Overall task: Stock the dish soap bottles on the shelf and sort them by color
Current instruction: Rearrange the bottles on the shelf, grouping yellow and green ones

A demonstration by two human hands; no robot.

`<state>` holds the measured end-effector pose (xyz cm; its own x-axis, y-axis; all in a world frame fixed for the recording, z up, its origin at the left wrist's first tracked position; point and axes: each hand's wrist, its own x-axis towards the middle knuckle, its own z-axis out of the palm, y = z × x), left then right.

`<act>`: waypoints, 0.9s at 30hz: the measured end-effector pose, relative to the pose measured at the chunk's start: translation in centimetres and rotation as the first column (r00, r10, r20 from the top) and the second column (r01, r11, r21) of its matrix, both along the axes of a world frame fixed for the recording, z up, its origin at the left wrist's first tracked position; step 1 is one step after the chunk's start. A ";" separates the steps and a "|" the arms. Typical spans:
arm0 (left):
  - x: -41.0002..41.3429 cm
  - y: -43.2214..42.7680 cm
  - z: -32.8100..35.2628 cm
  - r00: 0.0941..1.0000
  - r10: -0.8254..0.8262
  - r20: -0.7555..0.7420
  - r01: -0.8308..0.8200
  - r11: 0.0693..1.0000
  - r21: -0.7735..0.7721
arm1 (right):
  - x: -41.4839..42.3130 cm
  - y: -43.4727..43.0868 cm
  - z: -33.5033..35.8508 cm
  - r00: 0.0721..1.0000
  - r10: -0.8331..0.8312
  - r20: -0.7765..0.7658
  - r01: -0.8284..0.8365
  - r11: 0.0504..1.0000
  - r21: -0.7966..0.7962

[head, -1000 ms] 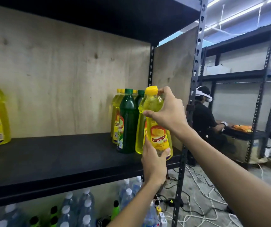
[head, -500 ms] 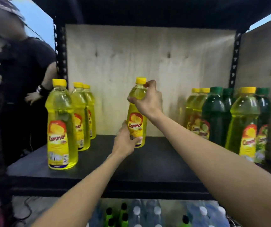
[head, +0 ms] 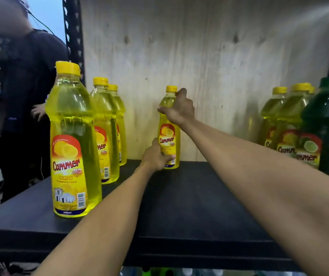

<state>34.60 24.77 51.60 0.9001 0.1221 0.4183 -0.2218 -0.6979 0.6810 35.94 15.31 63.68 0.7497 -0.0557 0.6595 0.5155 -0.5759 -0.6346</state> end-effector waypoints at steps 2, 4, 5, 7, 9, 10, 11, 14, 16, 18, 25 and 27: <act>0.1 0.2 -0.2 1.000 -0.015 0.004 0.015 1.000 -0.027 | 0.4 0.3 -0.1 1.000 -0.012 -0.011 0.012 1.000 -0.004; -0.1 0.1 -0.4 1.000 -0.017 -0.005 0.017 0.997 -0.079 | 0.4 0.5 -0.3 0.999 -0.028 -0.020 0.028 1.000 0.003; -0.3 0.1 -0.4 1.000 -0.013 -0.014 0.011 0.995 -0.099 | 0.2 0.5 -0.4 0.999 -0.029 -0.031 0.029 1.000 0.001; -0.8 0.2 -0.2 0.999 0.004 -0.043 -0.008 0.995 -0.098 | -0.7 0.1 -0.4 0.996 0.015 -0.084 -0.016 1.000 -0.016; -1.9 0.1 0.4 0.994 0.049 -0.099 -0.051 0.999 -0.011 | -2.7 -1.2 -0.4 0.984 0.093 -0.151 -0.096 0.995 -0.012; -2.7 -0.2 0.8 0.990 0.092 -0.104 -0.087 0.995 0.049 | -4.2 -2.4 -0.4 0.983 0.104 -0.152 -0.109 0.994 -0.024; -3.7 -0.7 1.2 0.989 0.136 -0.060 -0.130 0.986 0.101 | -5.9 -4.2 -0.6 0.990 0.081 -0.113 -0.088 0.994 -0.058; -7.4 -4.0 1.7 0.956 0.097 0.276 -0.149 0.974 0.171 | -12.1 -11.7 -2.1 0.980 -0.136 0.146 0.168 0.957 -0.238; -10.0 -7.6 1.6 0.905 -0.052 0.423 -0.044 0.976 0.213 | -16.3 -17.5 -3.1 0.919 -0.270 0.289 0.352 0.891 -0.286; -12.3 -12.0 1.7 0.879 -0.186 0.440 0.107 0.974 0.199 | -19.3 -23.1 -3.2 0.847 -0.364 0.386 0.470 0.853 -0.227; -18.6 -27.7 3.2 0.780 -0.485 0.395 0.508 0.860 0.053 | -21.9 -38.2 -0.6 0.776 -0.616 0.136 0.584 0.783 0.214; -19.1 -30.7 3.4 0.811 -0.463 0.359 0.488 0.873 0.023 | -21.4 -39.8 -0.4 0.851 -0.524 0.039 0.504 0.836 0.215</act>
<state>15.50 -5.94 55.04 0.6538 -0.2446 0.7160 -0.7407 -0.4000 0.5398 14.53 -24.47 63.31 0.5142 -0.5469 0.6607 0.2404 -0.6475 -0.7231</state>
